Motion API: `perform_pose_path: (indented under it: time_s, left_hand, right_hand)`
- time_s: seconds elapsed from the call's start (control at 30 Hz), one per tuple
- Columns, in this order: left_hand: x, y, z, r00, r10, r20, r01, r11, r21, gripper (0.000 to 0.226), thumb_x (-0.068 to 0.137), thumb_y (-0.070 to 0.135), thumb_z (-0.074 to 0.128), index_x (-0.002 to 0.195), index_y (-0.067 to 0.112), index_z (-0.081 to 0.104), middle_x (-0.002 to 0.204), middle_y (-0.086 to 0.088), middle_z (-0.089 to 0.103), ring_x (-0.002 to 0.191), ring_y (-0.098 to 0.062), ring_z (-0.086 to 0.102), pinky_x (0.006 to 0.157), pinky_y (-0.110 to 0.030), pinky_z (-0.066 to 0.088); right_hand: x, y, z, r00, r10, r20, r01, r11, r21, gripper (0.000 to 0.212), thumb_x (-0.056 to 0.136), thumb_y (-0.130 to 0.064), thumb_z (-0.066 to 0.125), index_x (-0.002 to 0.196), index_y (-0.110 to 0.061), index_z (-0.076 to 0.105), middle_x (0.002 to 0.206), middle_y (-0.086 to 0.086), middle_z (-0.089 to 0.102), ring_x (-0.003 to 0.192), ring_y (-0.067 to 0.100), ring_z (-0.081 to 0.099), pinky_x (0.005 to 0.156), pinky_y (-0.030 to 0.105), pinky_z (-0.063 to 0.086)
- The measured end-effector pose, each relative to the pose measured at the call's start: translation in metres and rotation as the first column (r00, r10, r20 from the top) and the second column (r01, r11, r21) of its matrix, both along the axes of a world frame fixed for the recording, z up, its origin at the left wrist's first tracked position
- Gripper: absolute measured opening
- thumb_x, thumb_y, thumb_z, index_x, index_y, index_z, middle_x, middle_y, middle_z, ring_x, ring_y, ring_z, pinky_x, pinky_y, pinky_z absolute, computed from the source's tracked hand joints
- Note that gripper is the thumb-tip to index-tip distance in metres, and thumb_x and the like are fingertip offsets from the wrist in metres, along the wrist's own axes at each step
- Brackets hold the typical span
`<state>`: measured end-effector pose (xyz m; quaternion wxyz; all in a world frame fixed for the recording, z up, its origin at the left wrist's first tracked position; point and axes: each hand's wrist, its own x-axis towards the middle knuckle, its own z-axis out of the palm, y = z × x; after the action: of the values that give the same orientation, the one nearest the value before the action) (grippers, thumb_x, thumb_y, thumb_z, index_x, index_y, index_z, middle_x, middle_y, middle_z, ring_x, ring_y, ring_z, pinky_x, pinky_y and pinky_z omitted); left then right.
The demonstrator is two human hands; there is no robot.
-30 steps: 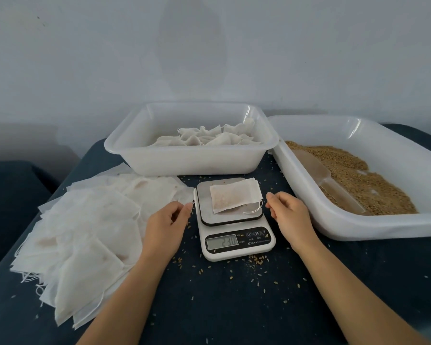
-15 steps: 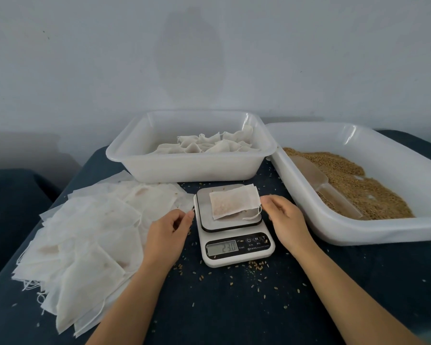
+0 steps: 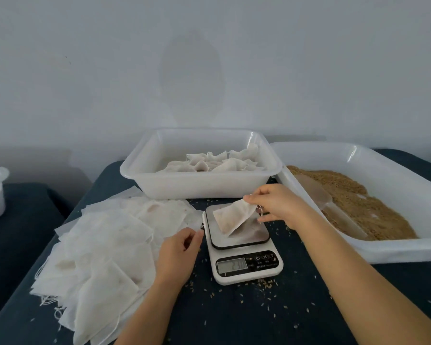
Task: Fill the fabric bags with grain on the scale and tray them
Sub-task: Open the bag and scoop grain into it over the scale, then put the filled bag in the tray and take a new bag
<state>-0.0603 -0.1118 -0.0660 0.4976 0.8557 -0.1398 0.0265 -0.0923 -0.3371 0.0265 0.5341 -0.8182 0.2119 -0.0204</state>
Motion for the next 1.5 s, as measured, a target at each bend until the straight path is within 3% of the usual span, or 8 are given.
perform_pose_path:
  time_s: [0.2,0.37,0.53,0.7,0.93,1.13,1.3,1.5]
  left_hand:
    - [-0.001,0.002,0.002,0.999,-0.009,-0.033,0.009,1.000,0.000,0.035,0.087,0.047,0.052,0.059,0.026,0.053,0.061,0.001,0.059,0.053,-0.007,0.048,0.056,-0.028,0.041]
    - [-0.003,0.003,0.008,0.998,-0.059,-0.002,0.059,0.998,0.007,0.031,0.088,0.040,0.055,0.061,0.026,0.056,0.058,0.004,0.057,0.051,-0.003,0.045,0.053,-0.017,0.037]
    - [0.001,0.004,0.021,0.980,-0.184,0.078,0.166,0.967,0.193,0.017,0.089,0.036,0.055,0.076,0.027,0.060,0.067,0.009,0.059,0.060,-0.003,0.050,0.058,-0.015,0.040]
    - [0.028,0.012,0.037,0.956,-0.131,0.264,0.022,0.924,0.381,0.018,0.091,0.040,0.049,0.106,0.032,0.057,0.100,0.018,0.058,0.093,-0.002,0.050,0.080,-0.018,0.041]
    - [0.048,0.026,0.008,0.952,-0.061,0.300,-0.134,0.800,0.585,0.044,0.088,0.053,0.046,0.128,0.034,0.047,0.136,0.017,0.040,0.128,-0.010,0.031,0.105,-0.028,0.026]
    - [0.059,0.018,0.008,0.883,-0.040,0.468,-0.209,0.859,0.467,0.032,0.054,0.014,0.089,0.083,0.012,0.074,0.085,0.000,0.070,0.075,-0.023,0.065,0.064,-0.034,0.056]
    - [0.064,0.015,0.006,0.873,0.011,0.488,-0.221,0.900,0.375,0.029,0.054,-0.001,0.087,0.078,0.004,0.073,0.078,-0.005,0.071,0.069,-0.026,0.067,0.061,-0.034,0.056]
    - [0.058,0.016,0.003,0.943,0.113,0.314,-0.225,0.911,0.346,0.044,0.090,0.012,0.046,0.133,0.018,0.048,0.131,0.007,0.052,0.122,-0.014,0.042,0.096,-0.025,0.035]
  right_hand:
    - [0.020,0.007,-0.004,0.997,-0.062,-0.035,0.058,0.992,-0.108,0.023,0.080,-0.005,0.072,0.093,-0.014,0.056,0.102,0.007,0.059,0.083,0.016,0.063,0.071,0.026,0.057]
    - [0.026,0.002,0.009,0.989,0.060,-0.138,-0.039,0.988,0.150,0.029,0.081,0.002,0.070,0.106,-0.011,0.066,0.096,0.007,0.065,0.075,0.012,0.057,0.061,0.021,0.048]
    - [0.047,0.011,0.048,0.947,0.259,-0.191,-0.307,0.907,-0.289,0.005,0.084,-0.022,0.072,0.081,-0.024,0.069,0.084,-0.007,0.062,0.070,0.008,0.052,0.059,0.019,0.042]
    - [0.085,0.015,0.090,0.946,0.320,-0.056,-0.311,0.841,-0.442,0.002,0.087,-0.024,0.069,0.087,-0.022,0.070,0.073,-0.008,0.060,0.061,0.004,0.053,0.051,0.018,0.041]
    - [0.156,0.017,0.101,0.962,0.128,0.240,-0.148,0.987,0.066,0.007,0.091,-0.002,0.062,0.086,-0.008,0.063,0.080,0.005,0.059,0.064,0.016,0.068,0.059,0.021,0.058]
    - [0.217,0.013,0.060,0.953,-0.127,0.275,0.044,0.956,0.290,0.012,0.088,0.002,0.063,0.100,0.001,0.063,0.091,0.011,0.061,0.082,0.019,0.061,0.094,0.035,0.052]
    - [0.238,-0.001,0.024,0.968,-0.154,0.200,0.154,0.988,0.015,0.023,0.085,-0.008,0.067,0.106,0.000,0.070,0.092,0.009,0.064,0.087,0.022,0.060,0.092,0.035,0.051]
    - [0.236,-0.009,0.016,0.996,-0.071,-0.050,0.057,0.965,-0.255,0.031,0.084,0.001,0.057,0.113,0.009,0.065,0.092,0.020,0.064,0.075,0.022,0.053,0.070,0.033,0.046]
